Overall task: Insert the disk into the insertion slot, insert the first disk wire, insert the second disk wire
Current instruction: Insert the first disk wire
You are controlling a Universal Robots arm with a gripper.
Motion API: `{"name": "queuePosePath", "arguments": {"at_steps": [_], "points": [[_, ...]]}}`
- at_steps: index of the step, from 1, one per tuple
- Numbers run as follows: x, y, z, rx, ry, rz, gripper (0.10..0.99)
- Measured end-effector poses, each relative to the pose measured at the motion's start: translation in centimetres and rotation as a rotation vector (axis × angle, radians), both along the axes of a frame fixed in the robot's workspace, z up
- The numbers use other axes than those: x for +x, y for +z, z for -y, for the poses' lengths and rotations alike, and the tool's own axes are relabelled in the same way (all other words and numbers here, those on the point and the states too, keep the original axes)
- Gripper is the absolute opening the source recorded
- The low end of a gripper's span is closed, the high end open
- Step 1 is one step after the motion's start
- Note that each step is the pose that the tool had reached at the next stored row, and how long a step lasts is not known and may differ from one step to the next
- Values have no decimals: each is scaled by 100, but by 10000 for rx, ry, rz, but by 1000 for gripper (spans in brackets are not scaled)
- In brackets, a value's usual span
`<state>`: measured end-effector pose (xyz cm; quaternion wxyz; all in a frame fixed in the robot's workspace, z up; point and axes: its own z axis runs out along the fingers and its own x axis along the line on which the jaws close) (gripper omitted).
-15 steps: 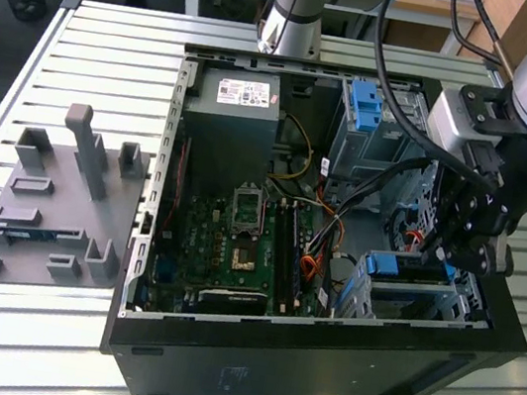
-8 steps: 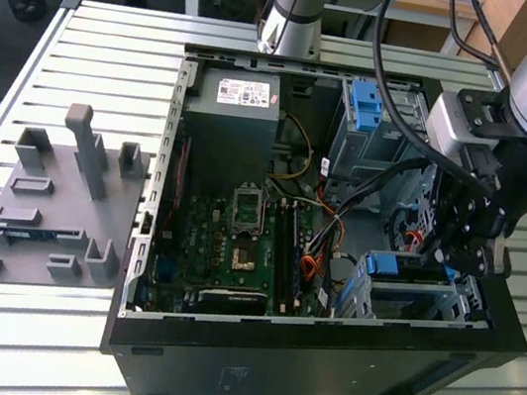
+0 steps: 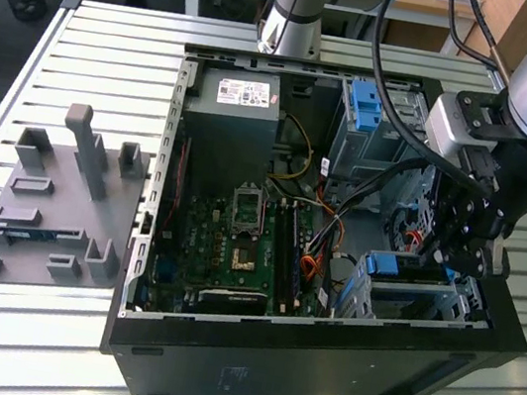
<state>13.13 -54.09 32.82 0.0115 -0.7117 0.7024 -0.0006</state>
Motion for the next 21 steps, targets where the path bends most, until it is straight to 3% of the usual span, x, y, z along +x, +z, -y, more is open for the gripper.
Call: {"name": "queuePosePath", "arguments": {"at_steps": [6,7,14,21], "points": [[0,-4,0,5,0,0,176],[0,-2,0,3,0,0,239],[0,56,-1,-16,0,-16,239],[5,96,0,-18,0,-89,227]]}}
